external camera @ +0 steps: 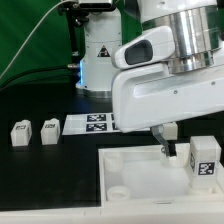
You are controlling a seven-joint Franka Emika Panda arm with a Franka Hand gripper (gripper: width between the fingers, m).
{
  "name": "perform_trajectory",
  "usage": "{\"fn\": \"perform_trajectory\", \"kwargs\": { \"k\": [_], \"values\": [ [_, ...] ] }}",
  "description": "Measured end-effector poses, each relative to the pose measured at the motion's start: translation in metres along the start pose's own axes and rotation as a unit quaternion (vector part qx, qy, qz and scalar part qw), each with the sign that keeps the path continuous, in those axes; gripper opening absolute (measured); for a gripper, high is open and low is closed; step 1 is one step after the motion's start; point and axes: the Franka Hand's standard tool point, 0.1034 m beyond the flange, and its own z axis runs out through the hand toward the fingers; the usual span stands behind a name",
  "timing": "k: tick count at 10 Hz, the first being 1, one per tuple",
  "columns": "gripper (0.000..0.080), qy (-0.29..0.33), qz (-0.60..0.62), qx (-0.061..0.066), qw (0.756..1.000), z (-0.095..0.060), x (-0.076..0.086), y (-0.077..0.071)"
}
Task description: Assemble one leg
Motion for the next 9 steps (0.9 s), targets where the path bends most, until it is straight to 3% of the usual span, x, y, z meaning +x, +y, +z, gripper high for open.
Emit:
{"fn": "perform_trajectory", "kwargs": {
  "k": [2, 5, 6, 8, 9],
  "values": [
    [0.0649, -0.131, 0.000, 0.019, 0.991, -0.001, 0.004, -0.003],
    [0.0649, -0.244, -0.001, 0.037, 0.969, 0.008, 0.002, -0.005],
    [0.0649, -0.223, -0.001, 0.036, 0.974, 0.009, 0.011, -0.004],
    [0.0640, -0.224, -0.001, 0.036, 0.974, 0.010, 0.010, -0.004],
    [0.0452, -0.224, -0.001, 0.036, 0.974, 0.010, 0.009, -0.004]
  ]
}}
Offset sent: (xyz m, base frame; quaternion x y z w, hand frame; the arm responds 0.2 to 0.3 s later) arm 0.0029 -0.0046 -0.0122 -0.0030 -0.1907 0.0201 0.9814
